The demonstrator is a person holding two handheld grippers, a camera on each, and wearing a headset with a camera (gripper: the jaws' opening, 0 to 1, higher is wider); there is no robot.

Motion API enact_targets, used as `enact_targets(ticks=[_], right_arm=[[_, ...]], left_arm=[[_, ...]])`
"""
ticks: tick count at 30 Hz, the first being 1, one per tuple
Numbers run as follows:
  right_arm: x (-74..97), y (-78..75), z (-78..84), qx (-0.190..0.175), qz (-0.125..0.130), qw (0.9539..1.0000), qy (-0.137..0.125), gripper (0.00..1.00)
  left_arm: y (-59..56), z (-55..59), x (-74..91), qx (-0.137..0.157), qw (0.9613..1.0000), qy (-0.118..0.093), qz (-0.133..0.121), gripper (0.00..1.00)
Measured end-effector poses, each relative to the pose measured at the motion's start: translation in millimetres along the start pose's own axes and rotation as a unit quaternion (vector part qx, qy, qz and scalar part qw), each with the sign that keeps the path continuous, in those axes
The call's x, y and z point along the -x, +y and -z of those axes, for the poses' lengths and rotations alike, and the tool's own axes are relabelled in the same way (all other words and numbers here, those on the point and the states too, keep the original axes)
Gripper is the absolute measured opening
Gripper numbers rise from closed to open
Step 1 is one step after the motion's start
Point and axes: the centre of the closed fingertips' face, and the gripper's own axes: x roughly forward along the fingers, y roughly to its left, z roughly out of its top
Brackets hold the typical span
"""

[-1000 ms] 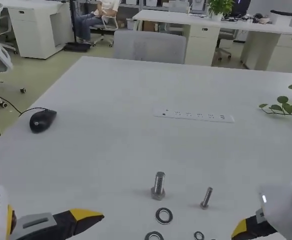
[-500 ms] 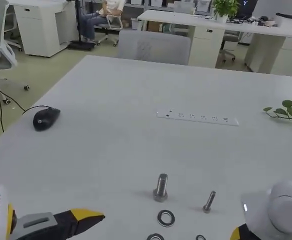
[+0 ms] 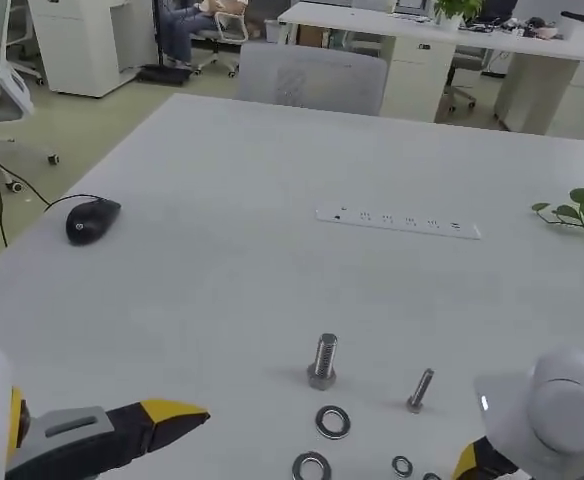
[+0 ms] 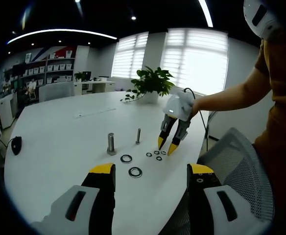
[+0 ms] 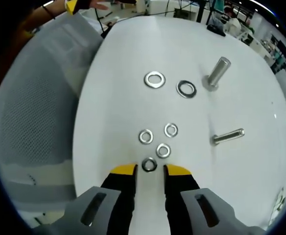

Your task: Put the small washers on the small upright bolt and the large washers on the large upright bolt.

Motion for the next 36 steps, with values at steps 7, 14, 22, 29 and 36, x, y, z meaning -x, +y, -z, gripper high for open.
enact_targets(ticks=[7, 14, 22, 29, 36], right_arm=[[-0.4, -0.7, -1.8, 0.005, 0.002, 1.0, 0.002, 0.2], [-0.7, -3.8, -2.9, 0.004, 0.007, 1.0, 0.001, 0.15], [-0.4, -5.1, -2.4, -0.001, 0.003, 0.9999, 0.01, 0.13], [0.0, -4.6, -2.2, -0.004, 0.002, 0.9999, 0.009, 0.12], [18.2, -15.6, -5.7, -0.013, 0.013, 0.9998, 0.003, 0.12]], left_arm=[[1.7, -1.1, -3.7, 0.001, 1.0, -0.001, 0.001, 0.58], [3.0, -2.2, -4.8, 0.003, 1.0, -0.006, 0.0, 0.58], [2.5, -1.1, -4.9, 0.003, 1.0, -0.006, 0.0, 0.58], [0.5, -1.8, -5.8, 0.002, 1.0, -0.005, 0.001, 0.57], [-1.0, -2.3, -6.6, -0.001, 1.0, -0.003, 0.003, 0.57]])
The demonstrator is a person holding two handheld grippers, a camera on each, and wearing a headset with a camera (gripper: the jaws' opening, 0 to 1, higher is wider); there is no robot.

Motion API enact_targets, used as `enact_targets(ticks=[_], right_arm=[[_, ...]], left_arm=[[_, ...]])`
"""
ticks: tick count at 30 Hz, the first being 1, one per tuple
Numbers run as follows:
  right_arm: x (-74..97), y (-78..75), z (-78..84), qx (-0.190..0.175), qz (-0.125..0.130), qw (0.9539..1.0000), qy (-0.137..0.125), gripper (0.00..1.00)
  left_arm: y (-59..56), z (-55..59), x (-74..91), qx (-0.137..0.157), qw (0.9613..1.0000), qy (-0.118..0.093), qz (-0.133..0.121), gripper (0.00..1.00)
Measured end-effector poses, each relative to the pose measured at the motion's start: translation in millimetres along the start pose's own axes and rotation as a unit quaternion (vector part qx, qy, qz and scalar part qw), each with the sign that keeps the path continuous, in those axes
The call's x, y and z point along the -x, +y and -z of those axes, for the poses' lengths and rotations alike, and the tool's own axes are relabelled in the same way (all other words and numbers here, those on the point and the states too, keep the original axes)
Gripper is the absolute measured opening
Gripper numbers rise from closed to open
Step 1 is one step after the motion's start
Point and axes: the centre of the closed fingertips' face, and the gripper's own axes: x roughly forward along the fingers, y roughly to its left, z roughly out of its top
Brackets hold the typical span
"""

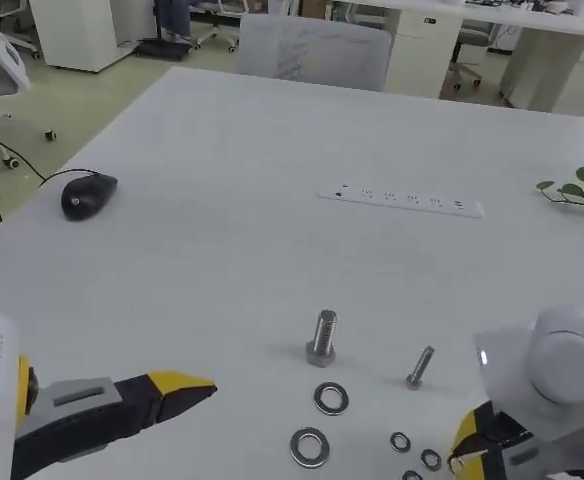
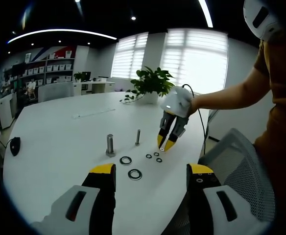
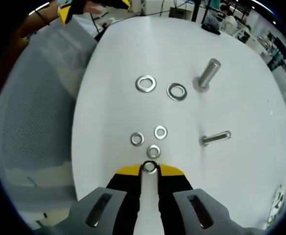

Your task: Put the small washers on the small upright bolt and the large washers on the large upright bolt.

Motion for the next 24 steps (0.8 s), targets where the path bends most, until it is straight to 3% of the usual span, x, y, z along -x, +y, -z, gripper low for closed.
enact_targets(ticks=[6, 16, 24], right_arm=[[23.7, -22.1, -9.3, 0.003, 0.024, 0.9997, -0.012, 0.12], [40.1, -45.1, -23.5, 0.018, 0.04, 0.9989, -0.016, 0.12], [55.7, -73.0, -42.2, 0.036, 0.053, 0.9978, -0.018, 0.12]], left_arm=[[-0.5, -1.9, -1.9, -0.001, 1.0, -0.002, 0.001, 0.57], [0.7, -2.7, -2.3, -0.001, 1.0, -0.002, 0.001, 0.57], [1.1, -4.6, -4.1, -0.001, 1.0, -0.004, 0.002, 0.57]])
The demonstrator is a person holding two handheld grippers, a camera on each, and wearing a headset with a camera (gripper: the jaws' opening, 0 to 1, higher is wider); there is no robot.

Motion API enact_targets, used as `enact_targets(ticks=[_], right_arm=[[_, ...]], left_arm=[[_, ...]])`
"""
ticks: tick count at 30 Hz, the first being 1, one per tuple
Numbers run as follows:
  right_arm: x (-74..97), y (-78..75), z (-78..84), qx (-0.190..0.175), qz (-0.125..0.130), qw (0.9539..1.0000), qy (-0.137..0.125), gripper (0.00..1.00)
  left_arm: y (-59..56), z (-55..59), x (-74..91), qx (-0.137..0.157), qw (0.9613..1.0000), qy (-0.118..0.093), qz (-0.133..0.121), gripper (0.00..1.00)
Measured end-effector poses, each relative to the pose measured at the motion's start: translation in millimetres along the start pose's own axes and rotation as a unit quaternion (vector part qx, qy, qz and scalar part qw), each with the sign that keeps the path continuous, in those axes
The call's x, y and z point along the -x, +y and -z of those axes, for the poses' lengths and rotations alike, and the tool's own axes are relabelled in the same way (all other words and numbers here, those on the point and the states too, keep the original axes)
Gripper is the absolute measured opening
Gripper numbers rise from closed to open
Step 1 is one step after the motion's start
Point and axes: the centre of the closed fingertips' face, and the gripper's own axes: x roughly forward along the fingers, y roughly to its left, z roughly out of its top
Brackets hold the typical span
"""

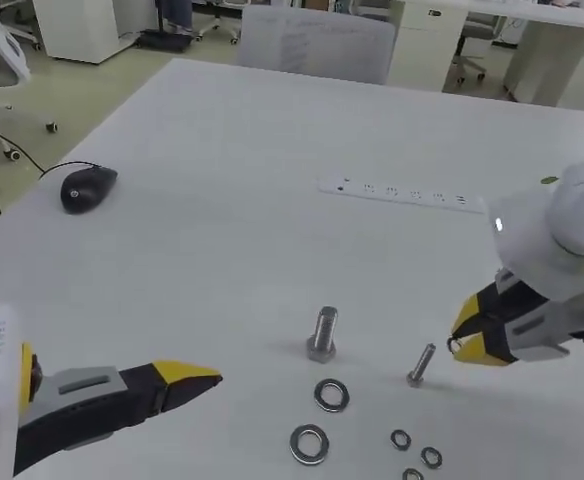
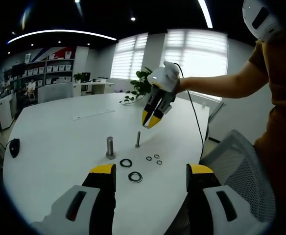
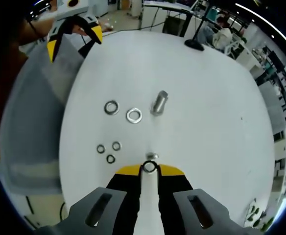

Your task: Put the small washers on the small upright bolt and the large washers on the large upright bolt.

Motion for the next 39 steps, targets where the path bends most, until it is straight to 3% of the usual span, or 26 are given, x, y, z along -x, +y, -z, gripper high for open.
enact_targets(ticks=[8, 39], right_arm=[[-11.5, -4.3, -8.2, 0.016, -0.014, 0.9997, 0.012, 0.12], [-34.8, -2.0, 2.4, 0.019, -0.035, 0.9989, 0.026, 0.12]], left_arm=[[0.5, -0.6, 0.1, 0.002, 1.0, -0.002, -0.003, 0.57], [3.5, 1.2, 0.3, 0.007, 0.9999, -0.002, -0.009, 0.57]])
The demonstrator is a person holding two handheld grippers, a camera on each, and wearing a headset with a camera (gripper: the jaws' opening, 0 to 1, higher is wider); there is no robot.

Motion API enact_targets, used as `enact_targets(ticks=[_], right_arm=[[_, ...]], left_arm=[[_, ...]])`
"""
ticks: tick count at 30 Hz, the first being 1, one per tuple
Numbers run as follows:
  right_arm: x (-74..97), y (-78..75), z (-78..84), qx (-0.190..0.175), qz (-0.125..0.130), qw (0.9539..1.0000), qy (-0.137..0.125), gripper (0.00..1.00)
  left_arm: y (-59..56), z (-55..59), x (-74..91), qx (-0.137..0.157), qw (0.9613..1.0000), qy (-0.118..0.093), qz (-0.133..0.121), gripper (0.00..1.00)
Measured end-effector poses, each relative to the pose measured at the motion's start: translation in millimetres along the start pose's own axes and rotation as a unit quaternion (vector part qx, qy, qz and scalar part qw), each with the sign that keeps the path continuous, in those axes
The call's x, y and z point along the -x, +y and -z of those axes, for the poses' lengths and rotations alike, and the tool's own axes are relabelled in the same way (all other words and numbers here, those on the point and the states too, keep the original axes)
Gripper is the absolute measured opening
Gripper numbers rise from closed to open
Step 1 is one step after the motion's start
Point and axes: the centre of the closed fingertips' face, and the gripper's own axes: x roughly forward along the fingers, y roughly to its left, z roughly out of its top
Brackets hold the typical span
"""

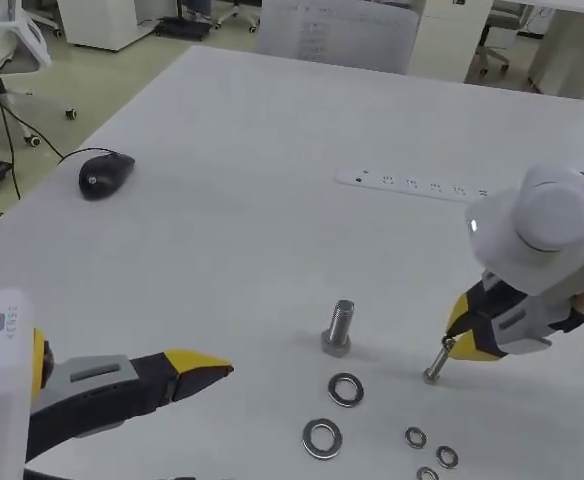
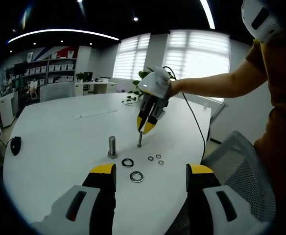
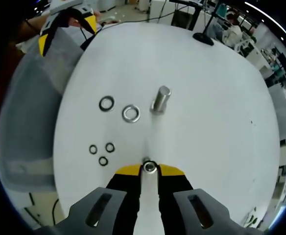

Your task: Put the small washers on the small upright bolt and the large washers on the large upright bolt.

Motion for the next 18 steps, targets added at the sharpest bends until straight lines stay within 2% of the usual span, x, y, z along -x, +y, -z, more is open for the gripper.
enact_targets(ticks=[18], right_arm=[[-28.6, 2.8, 8.9, -0.007, -0.018, 0.9998, -0.001, 0.13]], left_arm=[[2.3, 2.9, -2.2, 0.004, 1.0, 0.006, 0.002, 0.57]])
